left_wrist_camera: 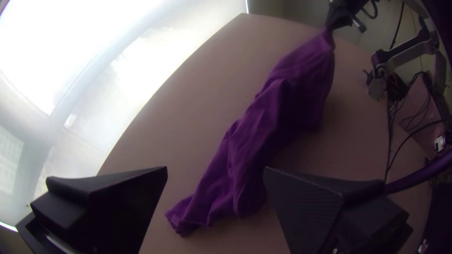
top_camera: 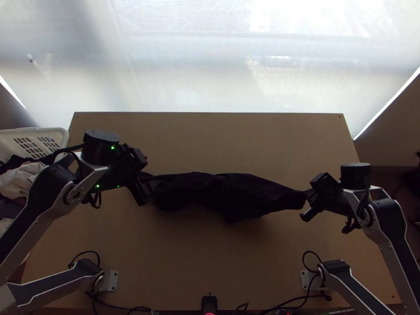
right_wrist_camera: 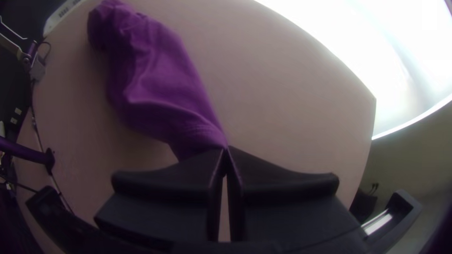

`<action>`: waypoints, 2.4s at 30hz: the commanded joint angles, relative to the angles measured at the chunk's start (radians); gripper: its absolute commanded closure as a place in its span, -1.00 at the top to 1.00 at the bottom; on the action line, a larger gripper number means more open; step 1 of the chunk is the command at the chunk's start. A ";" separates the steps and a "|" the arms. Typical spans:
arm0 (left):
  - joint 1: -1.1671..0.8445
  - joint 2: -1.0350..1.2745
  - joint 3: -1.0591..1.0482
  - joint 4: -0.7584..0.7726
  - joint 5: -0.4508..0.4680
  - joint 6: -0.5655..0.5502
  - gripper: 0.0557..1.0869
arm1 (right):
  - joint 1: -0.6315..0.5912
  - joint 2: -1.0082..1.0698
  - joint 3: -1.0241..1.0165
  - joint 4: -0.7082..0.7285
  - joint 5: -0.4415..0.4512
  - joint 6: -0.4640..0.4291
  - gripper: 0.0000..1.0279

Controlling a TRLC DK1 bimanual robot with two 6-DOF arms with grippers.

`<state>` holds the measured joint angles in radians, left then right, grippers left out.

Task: Fold the t-shirt

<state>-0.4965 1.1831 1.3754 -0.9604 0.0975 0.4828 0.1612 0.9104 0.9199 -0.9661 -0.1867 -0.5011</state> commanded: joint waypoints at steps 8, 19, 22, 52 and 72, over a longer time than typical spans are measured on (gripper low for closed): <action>0.093 -0.008 -0.299 0.239 -0.019 0.019 0.92 | -0.239 -0.045 -0.124 0.043 0.041 -0.016 0.58; 0.035 0.024 -0.453 0.331 0.015 0.076 0.92 | 0.127 -0.013 -0.081 0.007 0.092 0.151 0.75; 0.032 0.010 -0.481 0.328 0.015 0.106 0.92 | 0.205 0.024 -0.099 0.053 0.096 0.194 0.75; 0.076 0.012 -0.466 0.288 0.005 0.073 0.92 | 0.291 0.495 -0.090 0.455 0.081 0.033 -0.77; -0.105 0.041 -0.536 0.341 0.034 -0.024 0.92 | 0.228 0.321 -0.104 0.365 0.075 0.003 -0.95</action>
<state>-0.5610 1.1934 0.8612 -0.6662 0.1150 0.4931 0.4156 1.2629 0.8177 -0.5854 -0.1123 -0.4862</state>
